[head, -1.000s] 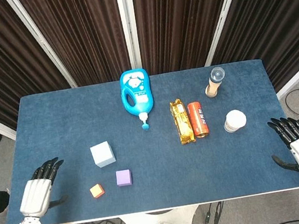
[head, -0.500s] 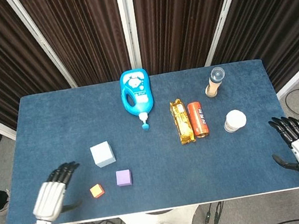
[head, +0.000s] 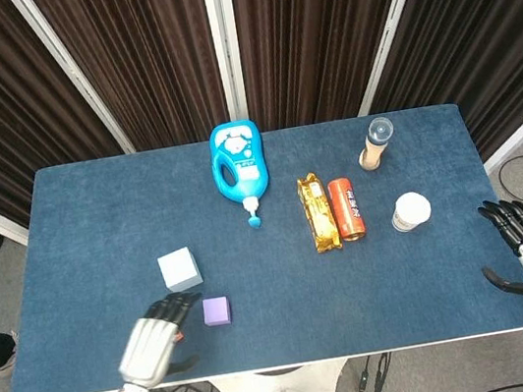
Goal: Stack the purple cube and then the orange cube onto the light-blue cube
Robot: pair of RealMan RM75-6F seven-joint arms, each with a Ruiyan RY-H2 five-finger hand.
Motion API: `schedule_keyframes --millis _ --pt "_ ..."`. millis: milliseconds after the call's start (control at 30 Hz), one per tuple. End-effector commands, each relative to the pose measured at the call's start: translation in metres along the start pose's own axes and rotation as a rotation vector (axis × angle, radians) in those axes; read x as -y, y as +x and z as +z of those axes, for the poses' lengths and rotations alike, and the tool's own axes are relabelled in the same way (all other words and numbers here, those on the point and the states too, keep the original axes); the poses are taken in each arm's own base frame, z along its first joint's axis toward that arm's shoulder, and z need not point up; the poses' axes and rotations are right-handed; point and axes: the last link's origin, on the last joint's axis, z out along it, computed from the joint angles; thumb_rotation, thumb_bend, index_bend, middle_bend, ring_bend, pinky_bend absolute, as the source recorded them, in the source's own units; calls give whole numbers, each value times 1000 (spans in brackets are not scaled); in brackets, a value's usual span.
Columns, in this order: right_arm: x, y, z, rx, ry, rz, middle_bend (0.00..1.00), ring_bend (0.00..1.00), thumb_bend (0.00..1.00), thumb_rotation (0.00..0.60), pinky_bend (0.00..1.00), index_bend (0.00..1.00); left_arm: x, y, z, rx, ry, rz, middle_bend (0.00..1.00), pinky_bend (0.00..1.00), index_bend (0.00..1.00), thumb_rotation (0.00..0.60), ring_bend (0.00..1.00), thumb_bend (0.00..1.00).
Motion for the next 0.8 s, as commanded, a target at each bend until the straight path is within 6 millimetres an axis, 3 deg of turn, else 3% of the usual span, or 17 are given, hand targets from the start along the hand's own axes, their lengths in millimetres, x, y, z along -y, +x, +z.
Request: schedule_keyframes --millis 33,367,800 --pt "0 0 0 -1 0 -1 57 0 201 600 0 32 -7 -14 14 48 -27 17 301 262 207 600 182 131" --pt "-1 0 2 0 -6 -3 59 0 201 600 0 31 -16 -35 41 69 -42 57 316 262 218 600 182 154" --pt "-2 2 2 -6 -9 7 68 0 201 600 0 32 -1 -56 61 42 2 134 386 286 277 600 210 189"
